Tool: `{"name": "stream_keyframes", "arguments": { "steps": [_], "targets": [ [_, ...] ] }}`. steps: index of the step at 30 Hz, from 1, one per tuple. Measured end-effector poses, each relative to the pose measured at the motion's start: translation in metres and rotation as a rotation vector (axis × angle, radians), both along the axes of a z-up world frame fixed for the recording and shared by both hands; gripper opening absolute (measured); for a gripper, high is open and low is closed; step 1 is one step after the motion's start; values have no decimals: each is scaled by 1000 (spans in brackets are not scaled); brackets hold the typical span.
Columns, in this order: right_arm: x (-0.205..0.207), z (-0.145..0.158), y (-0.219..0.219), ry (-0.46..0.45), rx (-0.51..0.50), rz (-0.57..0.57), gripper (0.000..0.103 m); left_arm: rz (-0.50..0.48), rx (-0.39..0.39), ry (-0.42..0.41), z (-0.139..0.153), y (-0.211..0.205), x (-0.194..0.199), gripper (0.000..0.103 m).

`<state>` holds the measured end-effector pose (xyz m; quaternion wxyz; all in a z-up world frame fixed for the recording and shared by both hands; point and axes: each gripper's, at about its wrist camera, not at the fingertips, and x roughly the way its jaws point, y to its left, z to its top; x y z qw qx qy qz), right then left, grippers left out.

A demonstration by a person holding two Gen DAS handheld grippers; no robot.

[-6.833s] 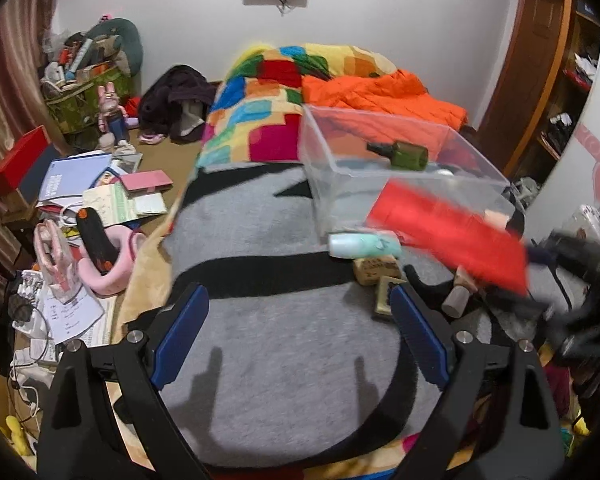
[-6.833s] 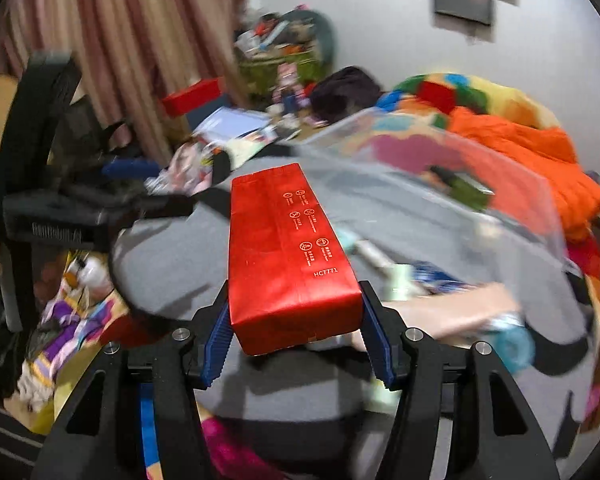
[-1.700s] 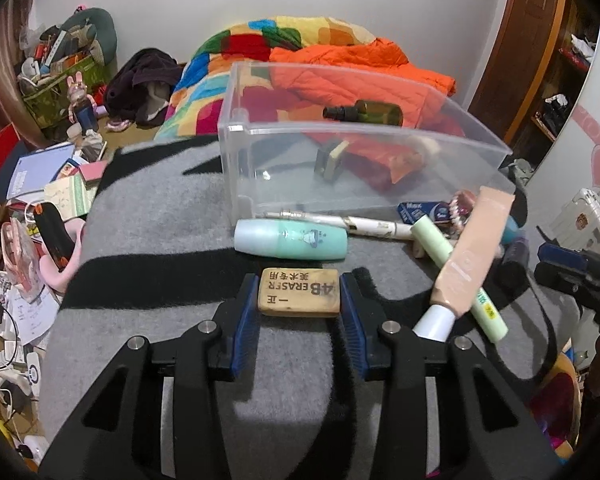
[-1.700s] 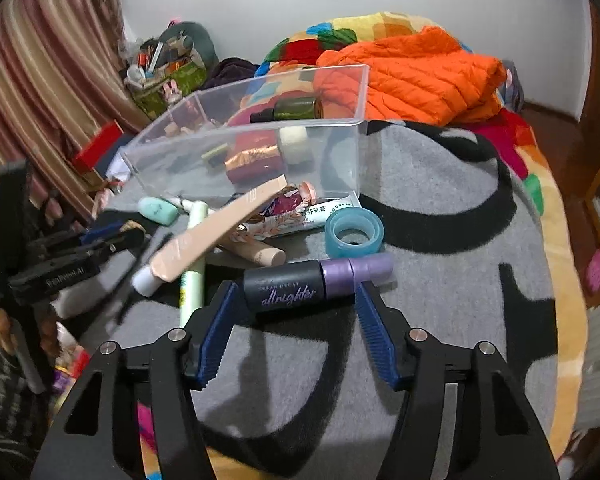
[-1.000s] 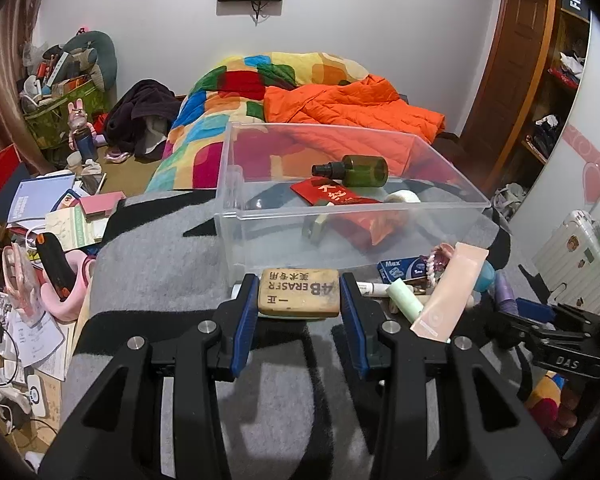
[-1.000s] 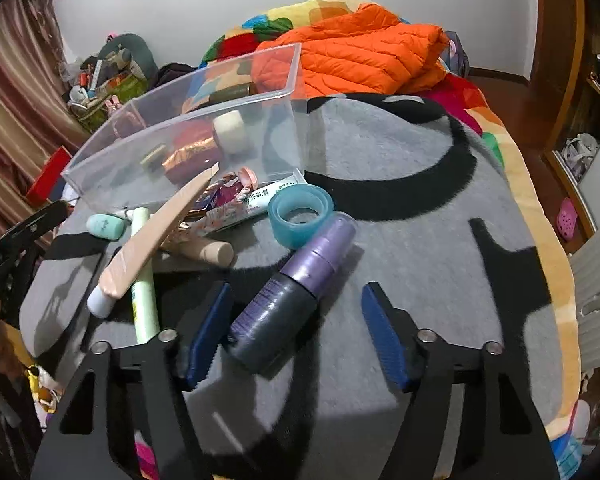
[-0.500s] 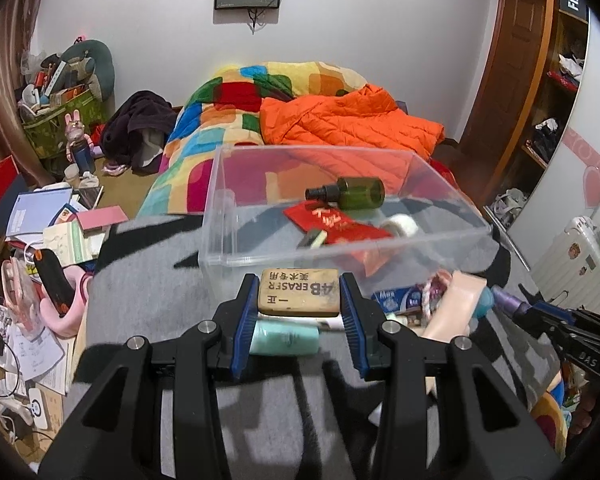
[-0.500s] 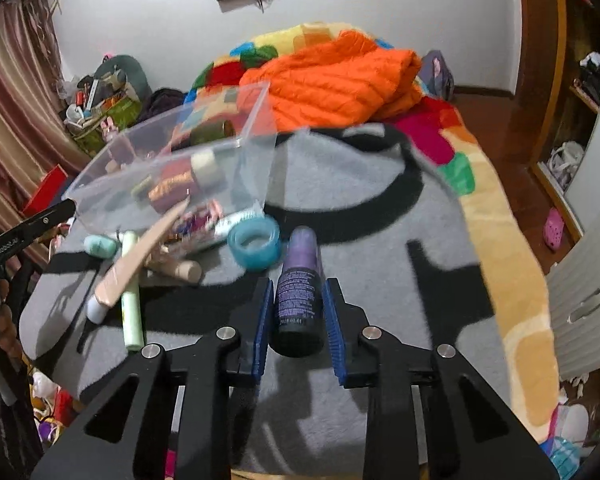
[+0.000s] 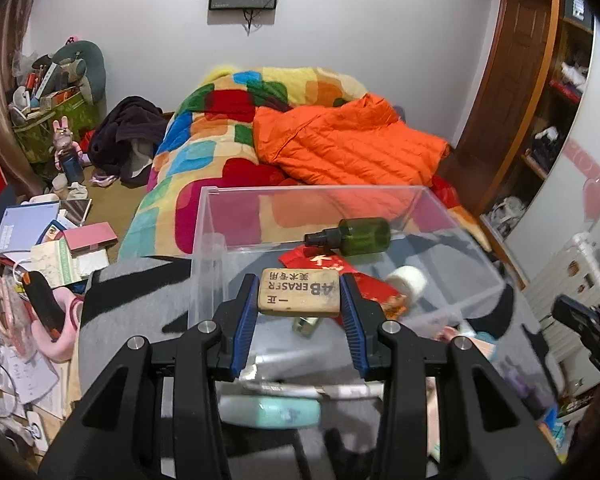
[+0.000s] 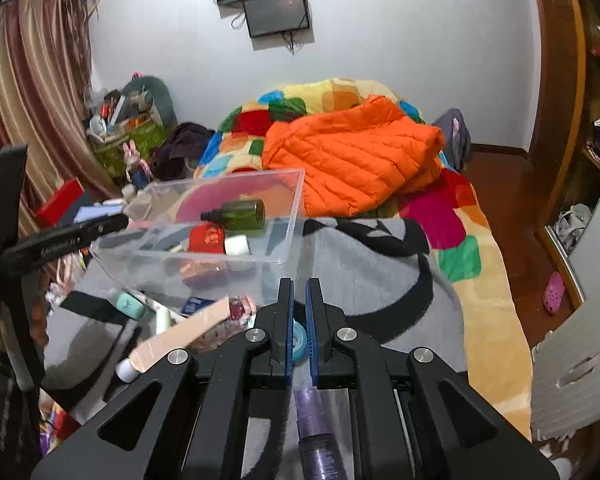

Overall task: Organize objects
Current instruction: 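Drop the eraser into the clear box with the left gripper while the right grasps the purple spray bottle, then carry the purple spray bottle into the clear box and open the right gripper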

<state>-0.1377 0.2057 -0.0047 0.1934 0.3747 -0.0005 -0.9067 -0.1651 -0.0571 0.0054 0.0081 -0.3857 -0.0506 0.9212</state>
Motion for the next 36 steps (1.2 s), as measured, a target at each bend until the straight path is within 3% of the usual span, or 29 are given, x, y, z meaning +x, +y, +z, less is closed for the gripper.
{"name": "stream_keyframes", "arguments": {
  "steps": [3,8,15,18,20,22,36],
  "targets": [
    [2,-16,6,-65,6,13,7,-3,-26,-50,-13,0,-18,40],
    [20,-45,19,-144,55,19,30,-12,-44,-108,-31,3,-38,40],
    [38,-75,21,-225,99,41,32,-53,-80,-135,-37,17,-51,40],
    [44,-76,19,-198,114,37,32,-60,-102,-140,-37,22,-52,40],
    [45,-75,19,-190,109,36,23,-65,-97,-139,-36,24,-49,40],
    [45,-73,20,-185,108,31,23,-66,-95,-134,-34,25,-45,42],
    [11,-16,7,-16,42,20,23,-44,-91,-58,-5,7,-3,79]
  ]
}}
